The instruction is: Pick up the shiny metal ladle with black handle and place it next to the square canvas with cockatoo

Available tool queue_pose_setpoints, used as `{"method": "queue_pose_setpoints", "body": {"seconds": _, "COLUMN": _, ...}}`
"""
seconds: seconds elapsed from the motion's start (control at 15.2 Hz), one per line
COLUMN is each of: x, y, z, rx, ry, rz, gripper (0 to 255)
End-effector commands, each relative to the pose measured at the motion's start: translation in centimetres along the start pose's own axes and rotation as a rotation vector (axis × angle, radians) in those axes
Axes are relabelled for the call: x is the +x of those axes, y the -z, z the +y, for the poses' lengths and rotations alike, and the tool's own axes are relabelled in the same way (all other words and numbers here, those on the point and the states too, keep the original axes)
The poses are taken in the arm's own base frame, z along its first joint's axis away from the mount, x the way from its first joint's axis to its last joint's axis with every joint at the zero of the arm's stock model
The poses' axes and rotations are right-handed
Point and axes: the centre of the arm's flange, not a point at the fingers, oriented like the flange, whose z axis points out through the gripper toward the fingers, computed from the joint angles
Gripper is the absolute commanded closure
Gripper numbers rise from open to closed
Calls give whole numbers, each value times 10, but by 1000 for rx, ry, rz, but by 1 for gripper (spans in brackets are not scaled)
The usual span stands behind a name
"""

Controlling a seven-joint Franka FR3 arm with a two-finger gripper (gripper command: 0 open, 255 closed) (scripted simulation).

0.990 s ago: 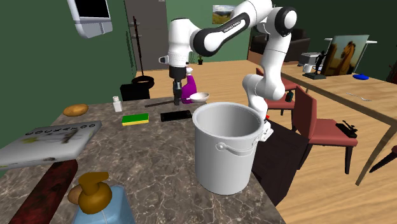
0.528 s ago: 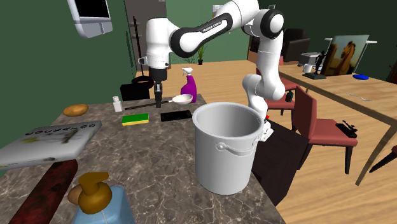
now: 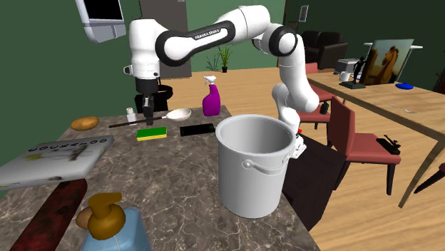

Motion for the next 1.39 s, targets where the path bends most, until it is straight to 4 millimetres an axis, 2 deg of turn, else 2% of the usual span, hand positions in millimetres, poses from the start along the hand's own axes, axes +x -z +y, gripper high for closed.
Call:
{"method": "queue_pose_setpoints", "body": {"seconds": 0.0, "x": 25, "y": -6, "z": -5, "rx": 1, "ry": 1, "rz": 0, "gripper": 255}}
{"method": "queue_pose_setpoints", "body": {"seconds": 0.33, "x": 86, "y": -13, "z": -14, "rx": 1, "ry": 1, "rz": 0, "gripper": 255}}
{"method": "queue_pose_setpoints", "body": {"seconds": 1.32, "x": 77, "y": -92, "z": -7, "rx": 1, "ry": 1, "rz": 0, "gripper": 255}}
